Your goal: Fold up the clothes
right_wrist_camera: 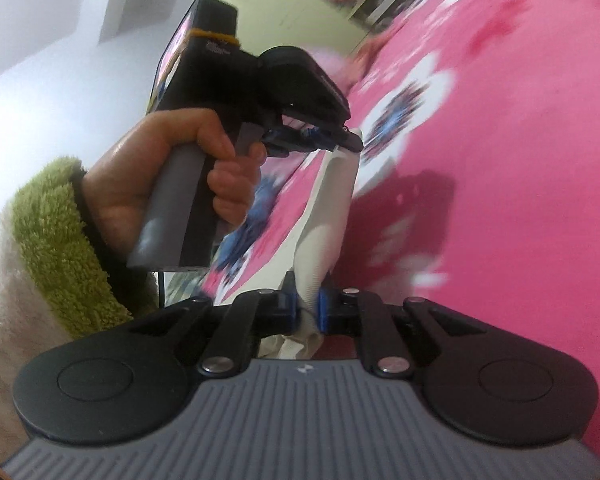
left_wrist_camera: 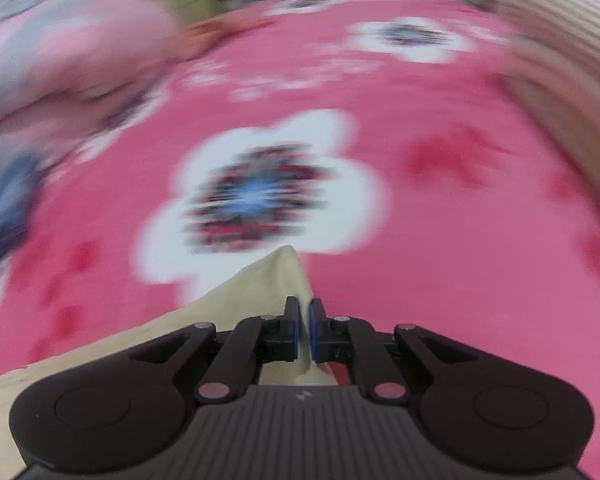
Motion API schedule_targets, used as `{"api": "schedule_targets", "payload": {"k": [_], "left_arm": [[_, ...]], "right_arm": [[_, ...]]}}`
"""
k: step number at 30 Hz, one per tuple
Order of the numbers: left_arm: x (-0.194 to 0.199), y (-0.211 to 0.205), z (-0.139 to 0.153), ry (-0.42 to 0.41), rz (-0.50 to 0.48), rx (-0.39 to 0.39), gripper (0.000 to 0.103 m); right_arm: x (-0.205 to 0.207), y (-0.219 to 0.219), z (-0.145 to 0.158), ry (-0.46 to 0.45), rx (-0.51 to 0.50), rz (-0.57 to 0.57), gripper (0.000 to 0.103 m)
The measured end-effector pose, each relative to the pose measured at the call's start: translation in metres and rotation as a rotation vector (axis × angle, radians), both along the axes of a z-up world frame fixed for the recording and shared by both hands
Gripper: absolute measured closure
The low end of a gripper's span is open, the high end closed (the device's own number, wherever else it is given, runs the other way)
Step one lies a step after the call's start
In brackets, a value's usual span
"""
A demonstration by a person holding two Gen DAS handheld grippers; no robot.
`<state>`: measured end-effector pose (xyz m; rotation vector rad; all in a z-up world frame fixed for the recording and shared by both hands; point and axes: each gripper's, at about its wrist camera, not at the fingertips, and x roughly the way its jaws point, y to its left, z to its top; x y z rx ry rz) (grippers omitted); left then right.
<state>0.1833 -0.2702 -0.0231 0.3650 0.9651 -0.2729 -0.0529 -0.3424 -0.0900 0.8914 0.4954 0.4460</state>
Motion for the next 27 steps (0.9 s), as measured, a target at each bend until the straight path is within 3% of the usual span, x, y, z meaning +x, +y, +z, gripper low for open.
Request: {"api": "schedule_targets", "payload": {"k": [2, 4, 6, 8, 10, 14, 19, 23, 27], "left_arm": [[-0.023, -0.03, -0.009, 0.008, -0.078, -0.017, 0.097], [-0.039, -0.056, -0.024, 0.005, -0.138, 0.016, 0.092], [-0.053, -0.074, -0.042, -0.021, -0.209, 0.066, 0.075], [-0.061, -0.067, -0.04, -0.047, -0.244, 0.049, 0.071], [-0.069, -0.058, -0.037, -0.069, -0.279, 0.026, 0.065], [-0.071, 0.013, 0.003, -0.08, -0.228, -0.119, 0.055], [-0.077, 0.14, 0.033, -0.141, -0.084, -0.251, 0.052], [-0.089, 0.223, 0.012, -0.156, 0.031, -0.223, 0.056], [-0.107, 0.278, -0.012, -0.15, 0.103, -0.23, 0.057]], "right_arm": [[-0.03, -0.026, -0.005, 0.017, -0.002, -0.067, 0.095], [-0.058, -0.05, -0.011, 0.043, 0.0, -0.134, 0.095], [-0.072, -0.06, -0.023, 0.075, 0.017, -0.16, 0.095], [-0.078, -0.064, -0.034, 0.09, 0.046, -0.168, 0.094], [-0.081, -0.061, -0.03, 0.061, 0.003, -0.172, 0.089], [-0.095, -0.062, -0.016, 0.035, -0.131, -0.219, 0.073], [-0.107, -0.079, -0.007, 0.044, -0.216, -0.314, 0.071], [-0.07, -0.07, 0.018, 0.005, -0.344, -0.289, 0.073], [0.017, -0.047, 0.043, -0.057, -0.527, -0.185, 0.075]]}}
